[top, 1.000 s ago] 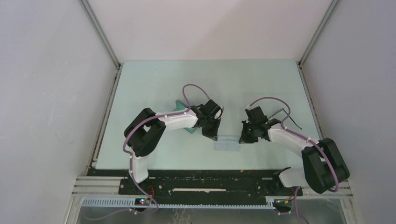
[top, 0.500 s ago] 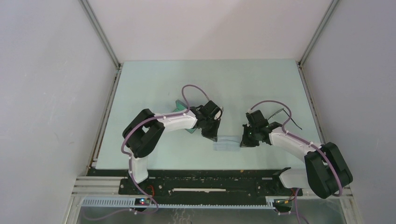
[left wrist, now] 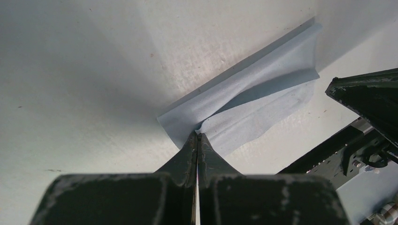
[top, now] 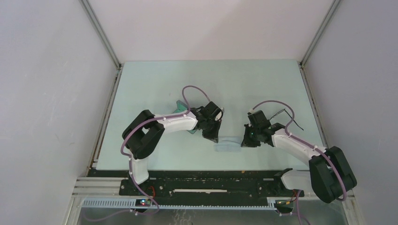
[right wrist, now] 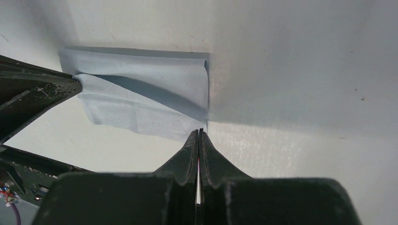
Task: Organize the sunglasses
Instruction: Fold the glasses cleaning cloth at the center of the board.
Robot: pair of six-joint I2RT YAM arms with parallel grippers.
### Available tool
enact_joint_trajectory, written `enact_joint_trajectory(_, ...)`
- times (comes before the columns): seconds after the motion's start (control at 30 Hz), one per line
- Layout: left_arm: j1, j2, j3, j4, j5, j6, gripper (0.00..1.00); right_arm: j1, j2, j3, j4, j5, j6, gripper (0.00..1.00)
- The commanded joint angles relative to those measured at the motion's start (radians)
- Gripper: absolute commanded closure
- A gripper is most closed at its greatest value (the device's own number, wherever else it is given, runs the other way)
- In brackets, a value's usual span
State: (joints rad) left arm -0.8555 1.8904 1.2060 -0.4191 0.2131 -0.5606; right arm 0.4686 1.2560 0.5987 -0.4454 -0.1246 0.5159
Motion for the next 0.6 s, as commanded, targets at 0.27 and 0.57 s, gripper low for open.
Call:
enact_joint_trajectory(0.27, -0.007, -0.035, 0.004, 0.016, 0.013, -0.003, 1.00, -0.073, -0.007, 0.004, 0.081, -0.066, 0.027, 0.73)
enact_joint_trajectory(0.57, -0.008, -0.034, 0.009, 0.013, 0.019, -0.002, 1.00, -0.067, 0.025, 0.004, 0.106, -0.101, 0.020, 0.73)
